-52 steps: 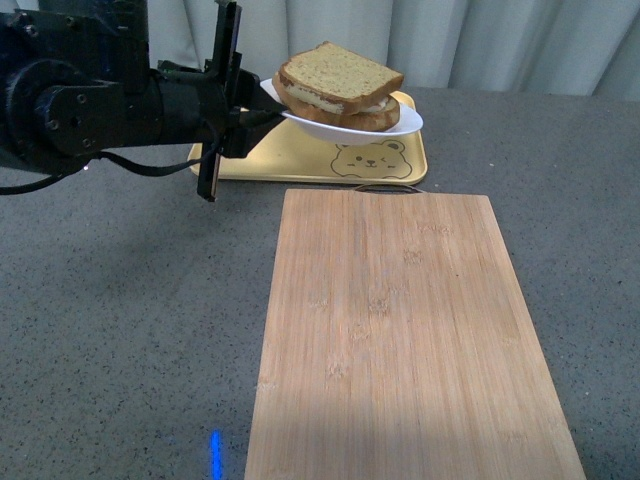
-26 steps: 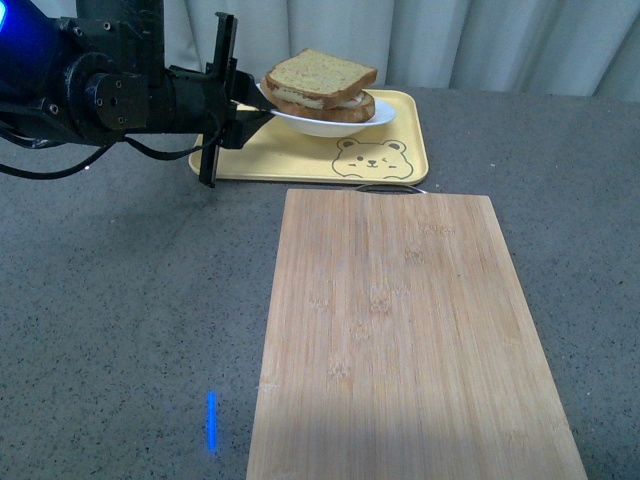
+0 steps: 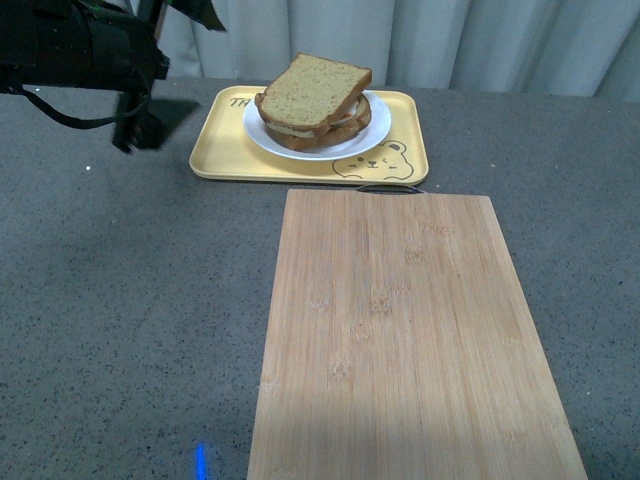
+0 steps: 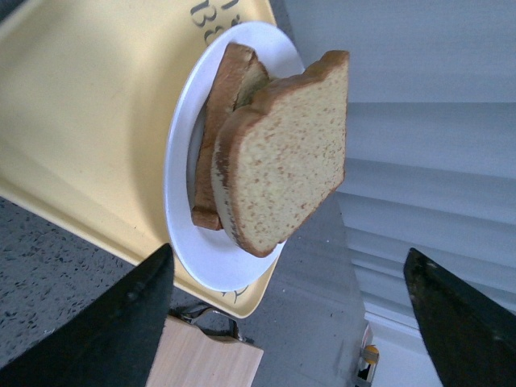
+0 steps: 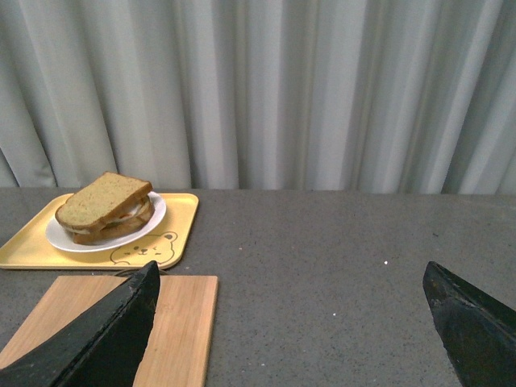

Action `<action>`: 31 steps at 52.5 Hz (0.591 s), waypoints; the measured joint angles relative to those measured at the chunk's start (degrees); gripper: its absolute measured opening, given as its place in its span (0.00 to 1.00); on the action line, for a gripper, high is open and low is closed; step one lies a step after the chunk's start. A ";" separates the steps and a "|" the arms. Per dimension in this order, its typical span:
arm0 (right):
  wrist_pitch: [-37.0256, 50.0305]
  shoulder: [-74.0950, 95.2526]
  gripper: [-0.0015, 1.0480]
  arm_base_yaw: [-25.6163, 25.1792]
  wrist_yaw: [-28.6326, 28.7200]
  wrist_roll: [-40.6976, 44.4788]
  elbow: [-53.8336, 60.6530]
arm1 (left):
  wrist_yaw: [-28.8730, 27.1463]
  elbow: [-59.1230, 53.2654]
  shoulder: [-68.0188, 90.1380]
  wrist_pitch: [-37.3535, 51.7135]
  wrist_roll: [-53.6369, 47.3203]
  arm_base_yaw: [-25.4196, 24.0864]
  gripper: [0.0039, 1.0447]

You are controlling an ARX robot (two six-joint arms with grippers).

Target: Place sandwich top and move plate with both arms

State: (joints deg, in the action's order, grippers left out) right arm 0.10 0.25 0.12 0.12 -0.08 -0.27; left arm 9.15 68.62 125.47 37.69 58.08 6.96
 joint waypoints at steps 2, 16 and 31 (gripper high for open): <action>0.00 0.00 0.91 0.00 0.04 0.00 0.00 | -6.05 -2.91 -0.35 7.72 -5.88 0.04 0.75; 0.00 0.00 0.91 0.00 0.02 0.00 0.00 | -14.53 -26.58 -12.31 33.73 -49.13 -1.27 0.35; 0.00 0.00 0.91 0.00 0.00 0.00 0.00 | -13.07 -42.71 -24.85 35.69 -56.46 -3.04 0.03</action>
State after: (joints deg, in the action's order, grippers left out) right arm 0.10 0.25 0.12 0.12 -0.08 -0.27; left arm -3.92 25.91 100.62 73.38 1.63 3.92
